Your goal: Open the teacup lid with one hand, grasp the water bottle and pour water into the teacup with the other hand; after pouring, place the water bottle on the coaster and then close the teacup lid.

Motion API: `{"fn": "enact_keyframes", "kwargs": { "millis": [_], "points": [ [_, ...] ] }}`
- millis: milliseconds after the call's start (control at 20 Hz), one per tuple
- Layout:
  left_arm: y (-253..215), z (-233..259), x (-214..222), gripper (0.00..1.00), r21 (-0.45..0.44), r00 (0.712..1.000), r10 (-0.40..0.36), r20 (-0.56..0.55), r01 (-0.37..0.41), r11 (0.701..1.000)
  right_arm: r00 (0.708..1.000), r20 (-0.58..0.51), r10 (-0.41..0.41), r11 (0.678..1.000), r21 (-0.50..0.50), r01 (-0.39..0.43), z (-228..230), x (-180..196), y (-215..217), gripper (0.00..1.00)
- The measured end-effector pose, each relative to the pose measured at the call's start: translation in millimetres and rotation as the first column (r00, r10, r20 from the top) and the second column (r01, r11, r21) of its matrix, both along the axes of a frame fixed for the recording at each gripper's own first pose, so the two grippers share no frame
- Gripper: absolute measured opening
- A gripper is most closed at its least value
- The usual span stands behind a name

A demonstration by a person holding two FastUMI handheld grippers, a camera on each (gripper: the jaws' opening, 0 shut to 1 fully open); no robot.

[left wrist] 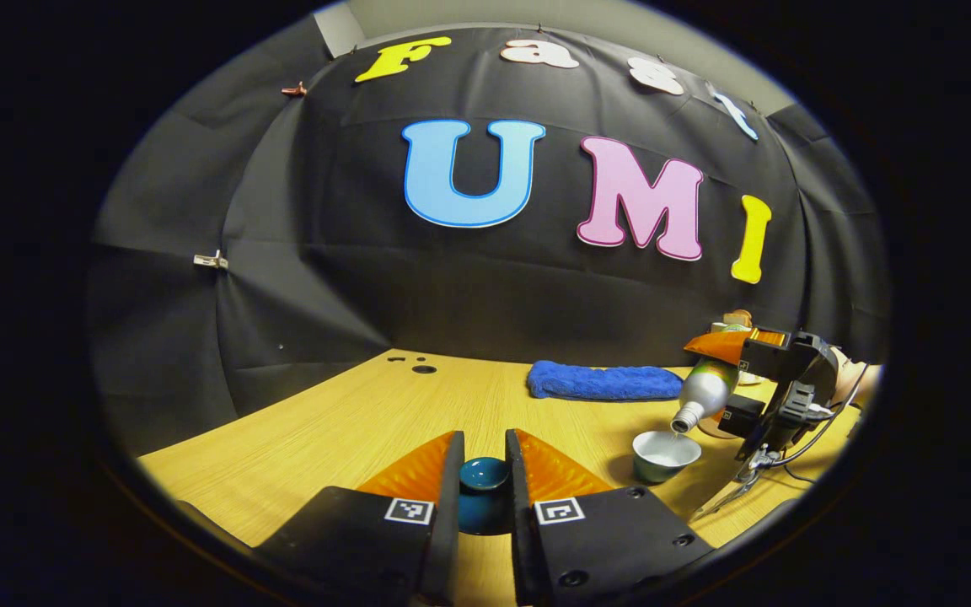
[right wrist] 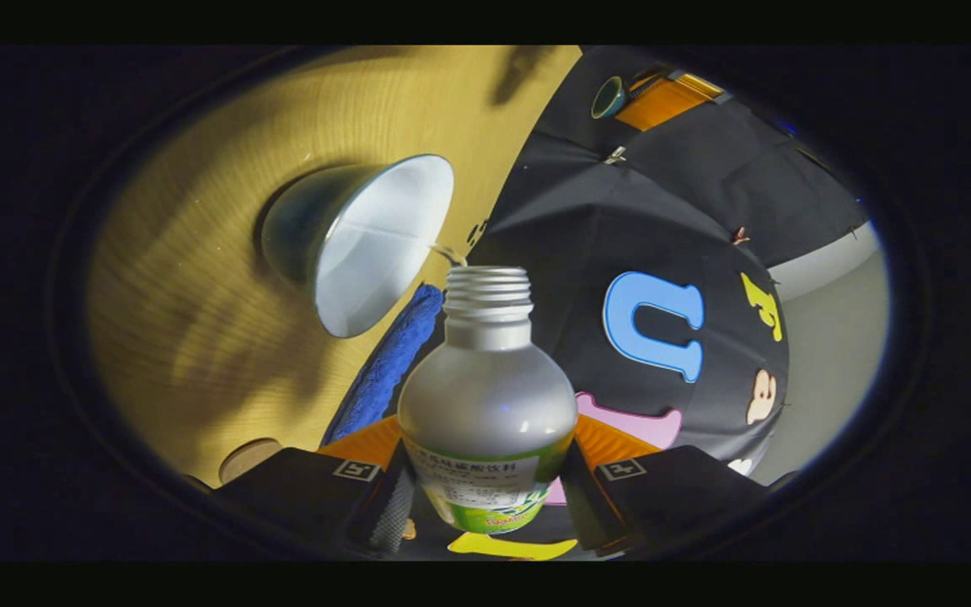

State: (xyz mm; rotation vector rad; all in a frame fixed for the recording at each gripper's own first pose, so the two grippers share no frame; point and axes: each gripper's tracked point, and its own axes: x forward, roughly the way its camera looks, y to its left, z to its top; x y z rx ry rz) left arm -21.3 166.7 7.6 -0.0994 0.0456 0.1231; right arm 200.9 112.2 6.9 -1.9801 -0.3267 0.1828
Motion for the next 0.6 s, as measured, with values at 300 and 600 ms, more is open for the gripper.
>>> {"fn": "enact_keyframes", "kwargs": {
  "millis": [300, 600],
  "points": [
    [-0.8, 5.6, -5.5, 0.29, 0.008, 1.000, 0.001, 0.010, -0.001, 1.000, 0.999, 0.043, 0.008, 1.000, -0.024, -0.007, 12.4, 0.4, -1.1, 0.78],
    [-0.9, 7.5, -10.0, 0.30, 0.008, 1.000, 0.005, 0.015, -0.005, 1.000, 0.998, 0.061, 0.029, 0.998, -0.064, -0.025, 14.5, -0.1, 4.8, 0.78]
  ]
}}
